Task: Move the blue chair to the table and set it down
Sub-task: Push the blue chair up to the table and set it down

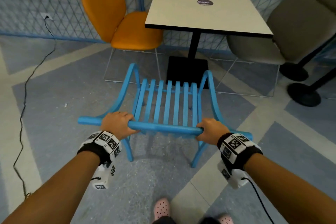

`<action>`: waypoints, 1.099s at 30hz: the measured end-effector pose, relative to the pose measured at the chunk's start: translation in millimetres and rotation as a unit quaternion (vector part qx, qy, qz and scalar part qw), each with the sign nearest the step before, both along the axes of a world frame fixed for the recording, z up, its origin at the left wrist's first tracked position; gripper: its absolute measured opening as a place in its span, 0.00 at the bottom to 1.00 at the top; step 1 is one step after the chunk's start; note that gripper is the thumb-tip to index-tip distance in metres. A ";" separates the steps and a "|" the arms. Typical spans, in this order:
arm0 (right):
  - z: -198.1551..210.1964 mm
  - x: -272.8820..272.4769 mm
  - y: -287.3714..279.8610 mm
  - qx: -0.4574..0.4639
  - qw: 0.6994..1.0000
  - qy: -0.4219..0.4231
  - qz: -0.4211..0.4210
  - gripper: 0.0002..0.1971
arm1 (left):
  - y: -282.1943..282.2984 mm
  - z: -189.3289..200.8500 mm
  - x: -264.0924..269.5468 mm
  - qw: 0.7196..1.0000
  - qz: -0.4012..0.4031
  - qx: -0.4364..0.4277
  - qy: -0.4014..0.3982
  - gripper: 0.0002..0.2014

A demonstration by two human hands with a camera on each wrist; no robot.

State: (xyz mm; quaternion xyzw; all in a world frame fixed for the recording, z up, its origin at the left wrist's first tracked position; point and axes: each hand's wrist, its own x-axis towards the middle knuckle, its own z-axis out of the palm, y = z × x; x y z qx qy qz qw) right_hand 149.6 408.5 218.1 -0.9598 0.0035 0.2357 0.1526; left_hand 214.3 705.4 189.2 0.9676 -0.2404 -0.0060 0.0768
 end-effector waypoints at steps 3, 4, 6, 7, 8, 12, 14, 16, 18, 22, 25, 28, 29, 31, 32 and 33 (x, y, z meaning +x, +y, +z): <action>-0.6 -29.8 -17.8 -0.004 1.000 0.008 -0.015 0.03 | -15.6 -2.8 -18.3 0.999 -0.041 -0.012 0.024 0.24; -0.9 -37.8 -26.0 -0.008 1.000 0.009 -0.024 0.05 | -23.5 -1.3 -25.9 0.998 -0.055 -0.020 0.022 0.22; -1.6 -51.0 -42.2 -0.020 0.999 0.007 -0.039 0.05 | -39.3 -1.1 -38.4 0.997 -0.075 -0.021 0.006 0.20; -1.0 -56.4 -49.5 -0.027 0.999 0.009 -0.039 0.02 | -47.1 -1.3 -43.6 0.996 -0.084 -0.017 -0.004 0.20; -0.8 -61.5 -56.2 -0.031 0.999 0.017 -0.041 0.05 | -53.9 -1.6 -47.7 0.996 -0.092 -0.013 -0.009 0.20; 4.2 -69.9 -76.7 -0.038 0.998 0.020 -0.047 0.03 | -78.0 -4.6 -48.0 0.994 -0.111 0.002 -0.011 0.19; 5.6 -63.6 -88.3 -0.038 0.998 0.003 -0.052 0.03 | -91.7 -5.4 -39.0 0.995 -0.104 -0.005 -0.010 0.19; 3.9 -52.1 -102.8 -0.043 0.997 -0.012 -0.057 0.07 | -106.7 -4.8 -27.2 0.995 -0.098 -0.003 -0.007 0.18; 0.2 -39.0 -118.5 -0.047 0.997 -0.026 -0.058 0.09 | -121.8 -4.8 -14.6 0.995 -0.096 0.001 -0.007 0.19; -8.6 -9.8 -146.6 -0.033 0.996 -0.060 -0.062 0.06 | -148.4 -5.6 19.8 0.996 -0.093 0.011 -0.015 0.19; -14.6 17.8 -161.6 -0.044 0.993 -0.086 -0.070 0.10 | -163.9 -8.9 50.5 0.996 -0.080 0.026 -0.035 0.20; -16.2 46.1 -175.7 -0.056 0.991 -0.096 -0.070 0.11 | -178.9 -9.7 79.1 0.997 -0.056 0.024 -0.052 0.20; -15.4 54.9 -180.4 -0.058 0.991 -0.101 -0.069 0.11 | -184.6 -9.8 86.7 0.997 -0.046 0.027 -0.060 0.20; -14.9 71.3 -189.5 -0.052 0.989 -0.121 -0.074 0.10 | -195.1 -7.4 98.7 0.995 -0.024 0.050 -0.078 0.18; -14.5 78.4 -194.0 -0.049 0.987 -0.129 -0.080 0.11 | -200.7 -5.0 102.3 0.994 -0.009 0.066 -0.083 0.17; -13.7 84.4 -197.7 -0.050 0.986 -0.133 -0.086 0.12 | -205.5 -3.6 103.9 0.994 0.012 0.067 -0.088 0.18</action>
